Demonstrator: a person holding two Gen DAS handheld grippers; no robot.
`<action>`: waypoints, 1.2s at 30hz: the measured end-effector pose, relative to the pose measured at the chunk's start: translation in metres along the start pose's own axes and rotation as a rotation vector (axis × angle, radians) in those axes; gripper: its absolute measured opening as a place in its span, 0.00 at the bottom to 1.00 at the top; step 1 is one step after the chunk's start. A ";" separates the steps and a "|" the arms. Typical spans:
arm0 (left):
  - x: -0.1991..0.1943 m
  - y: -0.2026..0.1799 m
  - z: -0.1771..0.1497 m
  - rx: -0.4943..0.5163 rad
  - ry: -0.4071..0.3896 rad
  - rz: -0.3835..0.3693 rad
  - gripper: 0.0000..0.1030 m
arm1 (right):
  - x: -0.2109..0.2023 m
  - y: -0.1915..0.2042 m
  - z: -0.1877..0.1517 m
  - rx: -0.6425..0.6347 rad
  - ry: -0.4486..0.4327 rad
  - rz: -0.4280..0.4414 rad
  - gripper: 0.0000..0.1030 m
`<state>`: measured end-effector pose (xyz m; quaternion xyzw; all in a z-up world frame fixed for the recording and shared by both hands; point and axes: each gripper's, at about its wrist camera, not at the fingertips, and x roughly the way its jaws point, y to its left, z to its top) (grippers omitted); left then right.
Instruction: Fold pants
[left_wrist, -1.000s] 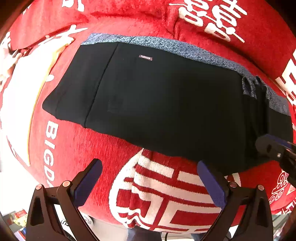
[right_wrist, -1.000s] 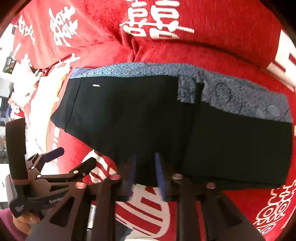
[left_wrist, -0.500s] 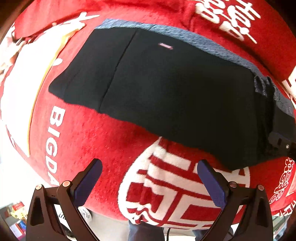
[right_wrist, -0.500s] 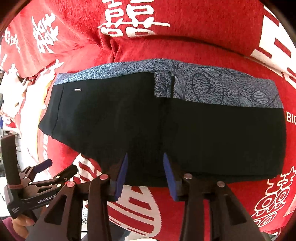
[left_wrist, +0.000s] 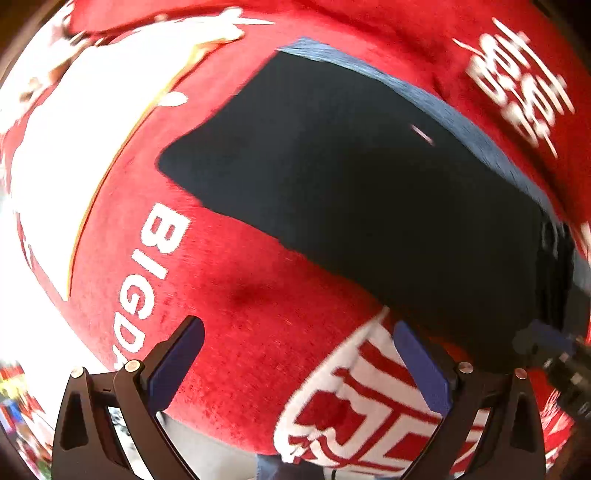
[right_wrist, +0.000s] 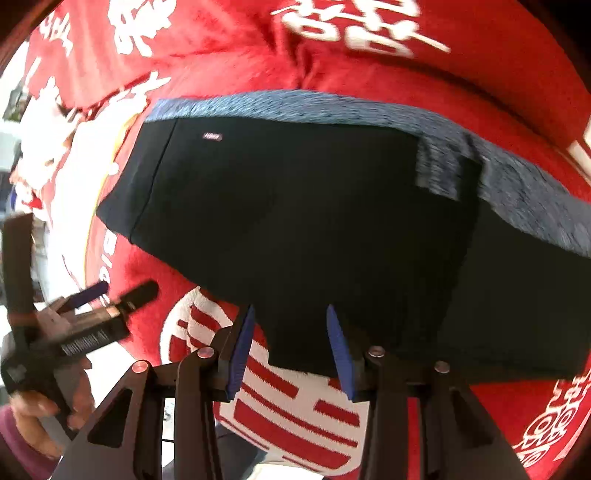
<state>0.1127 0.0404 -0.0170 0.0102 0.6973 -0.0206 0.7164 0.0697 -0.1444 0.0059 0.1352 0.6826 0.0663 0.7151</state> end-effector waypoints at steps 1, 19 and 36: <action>0.001 0.009 0.004 -0.024 0.000 -0.008 1.00 | 0.004 0.002 0.001 -0.013 0.010 -0.007 0.43; 0.013 0.112 0.059 -0.276 -0.151 -0.514 1.00 | 0.030 0.011 0.013 -0.063 0.051 -0.011 0.49; 0.014 0.091 0.053 -0.356 -0.180 -0.599 1.00 | 0.030 0.012 0.013 -0.064 0.046 -0.009 0.49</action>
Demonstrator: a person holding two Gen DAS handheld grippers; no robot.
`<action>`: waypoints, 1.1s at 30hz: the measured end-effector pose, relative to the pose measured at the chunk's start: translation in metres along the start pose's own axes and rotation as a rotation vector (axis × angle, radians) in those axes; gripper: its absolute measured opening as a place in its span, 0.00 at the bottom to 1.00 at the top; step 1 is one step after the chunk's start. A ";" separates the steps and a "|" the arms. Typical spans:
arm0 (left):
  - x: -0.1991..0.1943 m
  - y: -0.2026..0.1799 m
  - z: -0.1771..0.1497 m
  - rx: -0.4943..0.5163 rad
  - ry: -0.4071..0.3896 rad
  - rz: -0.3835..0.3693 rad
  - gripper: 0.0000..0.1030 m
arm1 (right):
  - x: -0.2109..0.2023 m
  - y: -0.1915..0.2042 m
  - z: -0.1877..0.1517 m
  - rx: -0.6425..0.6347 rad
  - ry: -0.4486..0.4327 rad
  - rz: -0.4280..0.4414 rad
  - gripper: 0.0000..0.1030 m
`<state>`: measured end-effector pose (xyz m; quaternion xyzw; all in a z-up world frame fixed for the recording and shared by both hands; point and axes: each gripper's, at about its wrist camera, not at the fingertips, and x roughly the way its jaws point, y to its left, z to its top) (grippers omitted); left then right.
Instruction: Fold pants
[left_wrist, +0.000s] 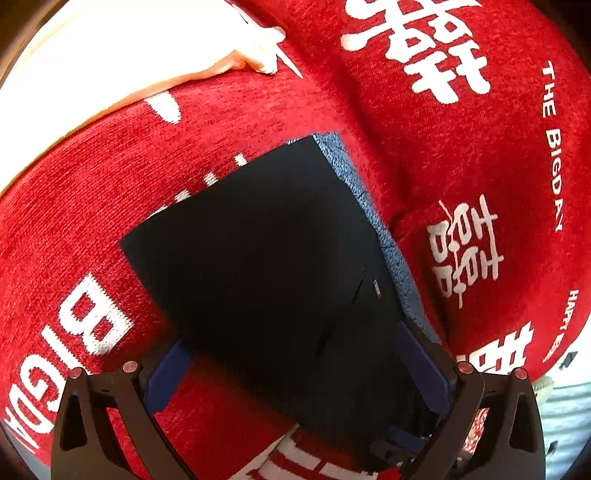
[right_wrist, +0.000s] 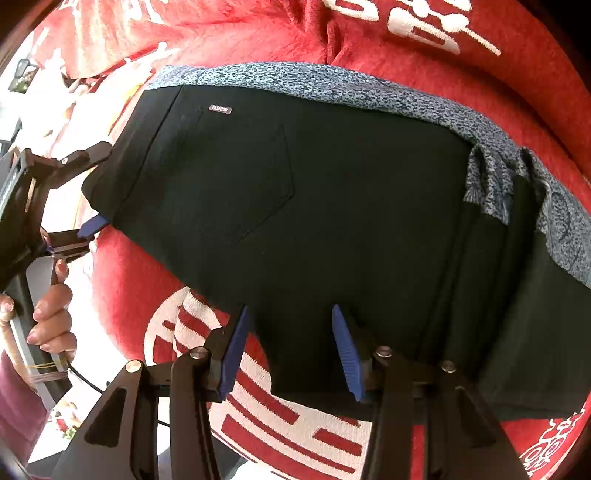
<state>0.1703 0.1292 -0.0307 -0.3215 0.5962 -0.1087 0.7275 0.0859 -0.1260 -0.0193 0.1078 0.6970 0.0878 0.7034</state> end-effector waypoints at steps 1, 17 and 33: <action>-0.002 -0.001 0.001 -0.018 0.004 -0.039 1.00 | 0.000 0.000 0.000 -0.001 0.000 0.000 0.49; 0.015 -0.025 0.011 0.043 0.017 0.139 0.60 | -0.030 -0.004 0.004 0.005 -0.086 0.052 0.49; 0.040 -0.112 -0.086 0.974 -0.194 0.662 0.36 | -0.085 0.042 0.111 -0.063 -0.056 0.263 0.78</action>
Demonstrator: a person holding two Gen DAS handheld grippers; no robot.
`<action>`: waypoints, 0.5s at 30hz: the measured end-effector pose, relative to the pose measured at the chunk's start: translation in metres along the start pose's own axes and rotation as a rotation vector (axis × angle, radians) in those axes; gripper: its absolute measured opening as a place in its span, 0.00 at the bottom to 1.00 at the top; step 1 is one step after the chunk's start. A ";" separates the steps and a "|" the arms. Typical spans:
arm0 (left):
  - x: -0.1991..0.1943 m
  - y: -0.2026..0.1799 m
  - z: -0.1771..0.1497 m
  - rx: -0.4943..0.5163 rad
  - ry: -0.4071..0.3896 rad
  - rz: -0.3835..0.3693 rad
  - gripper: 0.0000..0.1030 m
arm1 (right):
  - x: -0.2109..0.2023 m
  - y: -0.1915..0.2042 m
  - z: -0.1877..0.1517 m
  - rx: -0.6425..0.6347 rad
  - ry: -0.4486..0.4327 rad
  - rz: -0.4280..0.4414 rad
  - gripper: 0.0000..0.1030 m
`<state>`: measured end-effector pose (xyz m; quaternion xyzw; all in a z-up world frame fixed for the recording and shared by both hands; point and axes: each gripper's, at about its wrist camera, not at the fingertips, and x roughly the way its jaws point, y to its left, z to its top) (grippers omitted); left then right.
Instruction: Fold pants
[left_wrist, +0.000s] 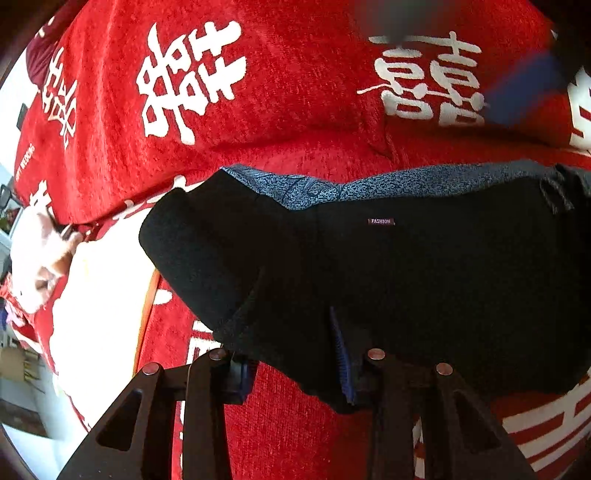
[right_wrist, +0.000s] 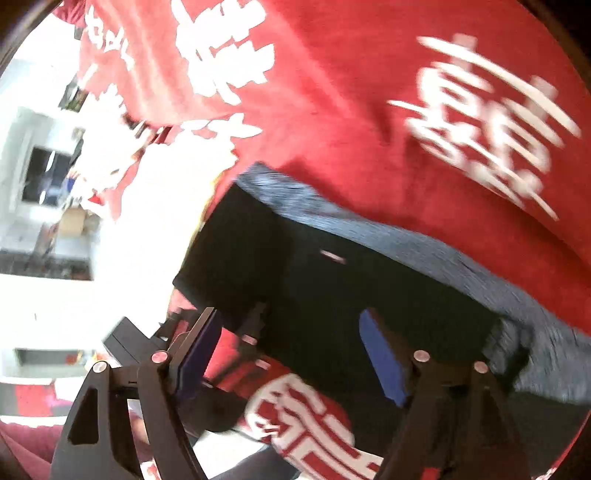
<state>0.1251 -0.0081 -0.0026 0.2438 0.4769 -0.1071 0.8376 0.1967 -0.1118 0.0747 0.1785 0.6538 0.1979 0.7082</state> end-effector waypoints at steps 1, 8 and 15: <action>0.000 -0.003 0.001 0.011 -0.003 0.004 0.36 | 0.007 0.010 0.011 -0.019 0.036 0.007 0.78; -0.005 -0.005 -0.009 0.073 -0.016 0.042 0.36 | 0.064 0.086 0.056 -0.192 0.231 0.013 0.78; -0.004 -0.007 -0.008 0.064 -0.006 0.042 0.36 | 0.134 0.101 0.068 -0.238 0.457 -0.102 0.76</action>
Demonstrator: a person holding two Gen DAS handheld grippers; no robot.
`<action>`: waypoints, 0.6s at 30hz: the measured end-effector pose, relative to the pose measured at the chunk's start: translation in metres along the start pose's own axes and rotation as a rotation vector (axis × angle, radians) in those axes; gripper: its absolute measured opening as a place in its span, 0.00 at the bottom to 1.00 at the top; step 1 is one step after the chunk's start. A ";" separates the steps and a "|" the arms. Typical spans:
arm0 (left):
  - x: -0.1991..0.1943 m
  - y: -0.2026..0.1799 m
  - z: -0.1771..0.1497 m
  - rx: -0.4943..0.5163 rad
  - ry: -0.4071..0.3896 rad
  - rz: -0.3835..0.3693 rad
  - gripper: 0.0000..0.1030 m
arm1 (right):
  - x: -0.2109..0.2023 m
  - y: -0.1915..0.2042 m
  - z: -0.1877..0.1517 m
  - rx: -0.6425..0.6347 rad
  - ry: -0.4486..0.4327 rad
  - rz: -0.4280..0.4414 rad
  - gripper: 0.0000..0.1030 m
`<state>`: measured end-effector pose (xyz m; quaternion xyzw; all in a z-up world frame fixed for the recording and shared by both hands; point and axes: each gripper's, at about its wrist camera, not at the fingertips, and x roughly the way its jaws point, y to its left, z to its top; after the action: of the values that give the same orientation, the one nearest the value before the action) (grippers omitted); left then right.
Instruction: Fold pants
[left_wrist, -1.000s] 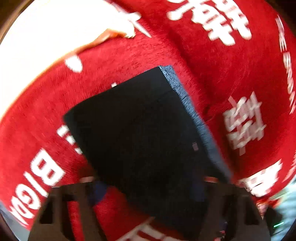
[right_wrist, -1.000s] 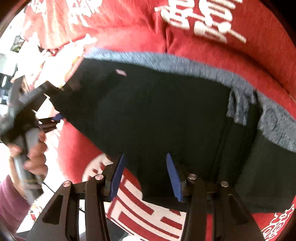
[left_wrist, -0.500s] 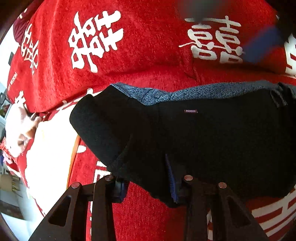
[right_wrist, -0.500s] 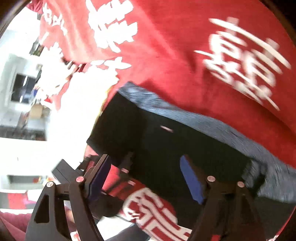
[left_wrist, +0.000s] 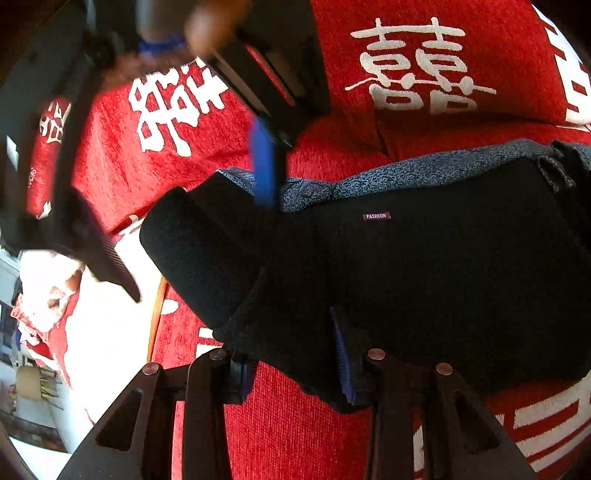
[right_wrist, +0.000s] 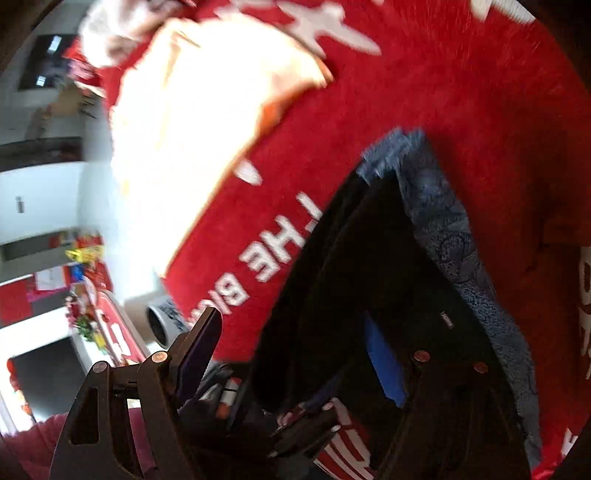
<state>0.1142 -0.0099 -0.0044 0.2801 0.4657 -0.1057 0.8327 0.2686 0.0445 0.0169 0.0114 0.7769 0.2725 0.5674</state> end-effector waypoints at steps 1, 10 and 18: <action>0.001 0.001 0.001 -0.008 0.004 -0.003 0.36 | 0.005 -0.002 0.001 -0.005 0.012 -0.017 0.67; -0.023 0.008 0.019 -0.092 -0.008 -0.140 0.36 | -0.024 -0.041 -0.051 0.037 -0.192 0.115 0.18; -0.082 0.000 0.052 -0.179 -0.087 -0.296 0.36 | -0.078 -0.087 -0.148 0.135 -0.455 0.326 0.18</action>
<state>0.1070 -0.0466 0.0850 0.1283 0.4729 -0.1973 0.8491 0.1906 -0.1155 0.0781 0.2346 0.6341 0.2981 0.6738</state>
